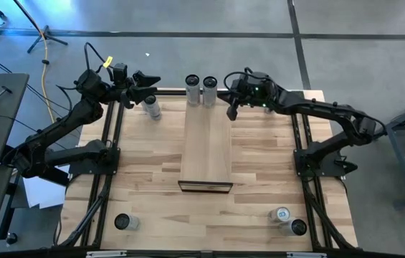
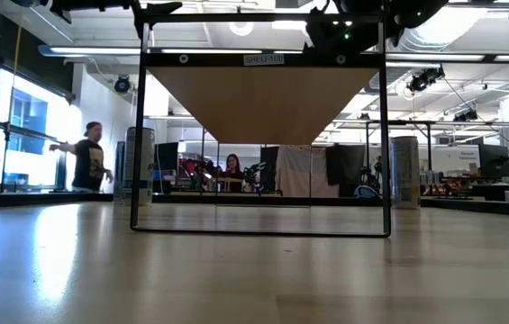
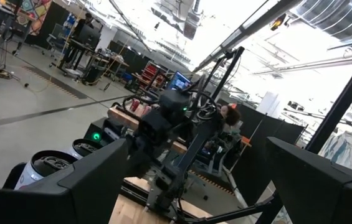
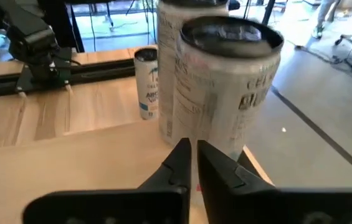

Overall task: Place canned beverage on shelf
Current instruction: Put the white pink soda can on the shelf aligned with the white pink soda can

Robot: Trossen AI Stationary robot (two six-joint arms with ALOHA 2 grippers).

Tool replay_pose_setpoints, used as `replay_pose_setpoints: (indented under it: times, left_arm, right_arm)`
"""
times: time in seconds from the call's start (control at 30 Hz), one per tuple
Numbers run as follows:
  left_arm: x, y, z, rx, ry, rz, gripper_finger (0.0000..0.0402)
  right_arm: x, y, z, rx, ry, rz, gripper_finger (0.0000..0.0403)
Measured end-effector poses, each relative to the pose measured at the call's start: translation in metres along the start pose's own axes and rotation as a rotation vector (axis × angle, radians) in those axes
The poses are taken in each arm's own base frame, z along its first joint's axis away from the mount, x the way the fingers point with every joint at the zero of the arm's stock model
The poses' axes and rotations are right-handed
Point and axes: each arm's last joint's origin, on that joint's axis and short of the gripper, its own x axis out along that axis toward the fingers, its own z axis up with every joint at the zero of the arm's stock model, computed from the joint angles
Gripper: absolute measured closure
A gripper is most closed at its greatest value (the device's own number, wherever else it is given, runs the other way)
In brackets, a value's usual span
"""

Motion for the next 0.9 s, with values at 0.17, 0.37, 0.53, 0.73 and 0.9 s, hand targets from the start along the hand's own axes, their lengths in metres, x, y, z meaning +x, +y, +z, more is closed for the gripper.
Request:
replay_pose_setpoints:
  times: [0.17, 0.37, 0.53, 0.73, 0.9]
  left_arm:
    - [0.000, 0.000, 0.000, -0.002, 0.000, 0.000, 0.0055]
    - [0.000, 0.000, 0.000, -0.002, 0.002, -0.003, 0.0055]
    - [0.000, 0.000, 0.000, -0.003, 0.003, -0.002, 0.0055]
    - [0.000, 0.000, 0.000, -0.003, 0.004, -0.002, 0.0055]
    - [0.000, 0.000, 0.000, -0.003, 0.004, -0.002, 0.0055]
  right_arm:
    - [0.009, 0.000, -0.004, -0.005, 0.002, 0.001, 0.0398]
    - [0.011, -0.001, -0.004, -0.005, -0.009, -0.008, 0.0402]
    - [0.011, -0.001, -0.002, -0.007, -0.025, -0.009, 0.0402]
    - [0.011, -0.002, 0.000, -0.030, -0.049, -0.013, 0.0403]
    - [0.013, -0.002, -0.001, -0.035, -0.046, -0.020, 0.0403]
